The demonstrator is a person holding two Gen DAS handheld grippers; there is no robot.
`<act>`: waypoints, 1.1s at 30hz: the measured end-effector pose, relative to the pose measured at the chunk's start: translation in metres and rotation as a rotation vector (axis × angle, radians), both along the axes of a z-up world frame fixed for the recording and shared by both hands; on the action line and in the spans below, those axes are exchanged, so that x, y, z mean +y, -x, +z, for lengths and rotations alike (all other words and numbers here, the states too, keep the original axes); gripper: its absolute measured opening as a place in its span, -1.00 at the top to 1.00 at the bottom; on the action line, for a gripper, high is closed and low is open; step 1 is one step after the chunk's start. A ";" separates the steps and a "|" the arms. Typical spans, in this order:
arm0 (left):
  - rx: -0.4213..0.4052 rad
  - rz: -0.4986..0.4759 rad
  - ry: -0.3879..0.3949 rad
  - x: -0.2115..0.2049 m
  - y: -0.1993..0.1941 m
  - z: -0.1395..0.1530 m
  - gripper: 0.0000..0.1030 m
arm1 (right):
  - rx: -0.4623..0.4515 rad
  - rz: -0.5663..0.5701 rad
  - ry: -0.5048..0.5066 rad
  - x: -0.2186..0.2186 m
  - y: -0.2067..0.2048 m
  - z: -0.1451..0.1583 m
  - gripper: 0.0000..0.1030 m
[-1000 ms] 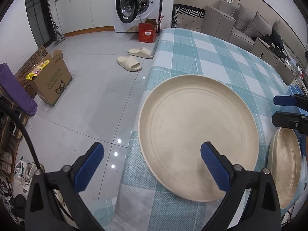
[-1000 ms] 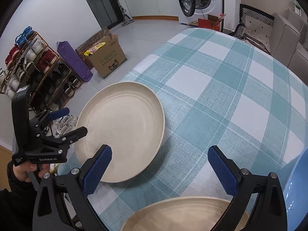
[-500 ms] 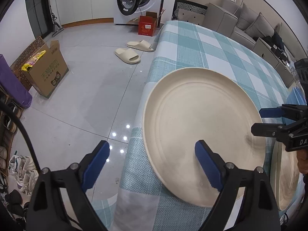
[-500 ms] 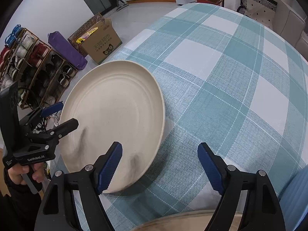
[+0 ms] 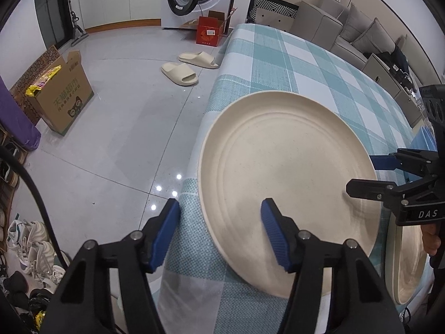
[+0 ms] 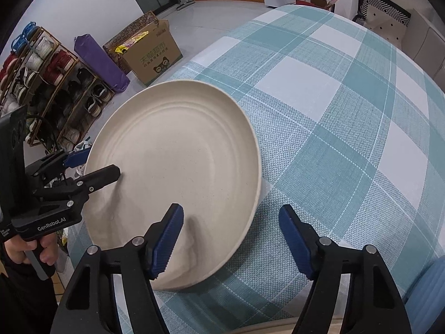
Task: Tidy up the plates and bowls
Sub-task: 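Close the left gripper on a plate rim while the right gripper grips another plate, then lift both held beige plates and carry them toward the blue bowls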
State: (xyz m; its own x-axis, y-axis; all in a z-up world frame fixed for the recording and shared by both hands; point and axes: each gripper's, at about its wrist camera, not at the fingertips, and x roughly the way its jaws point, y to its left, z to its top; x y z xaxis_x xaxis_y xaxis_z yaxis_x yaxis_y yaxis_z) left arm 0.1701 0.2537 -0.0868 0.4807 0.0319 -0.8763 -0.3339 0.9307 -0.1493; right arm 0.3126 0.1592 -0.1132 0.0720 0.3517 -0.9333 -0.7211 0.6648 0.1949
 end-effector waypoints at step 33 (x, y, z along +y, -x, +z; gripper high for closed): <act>0.022 -0.041 -0.051 -0.020 0.003 0.014 0.44 | -0.067 0.033 0.021 -0.004 0.010 0.005 0.33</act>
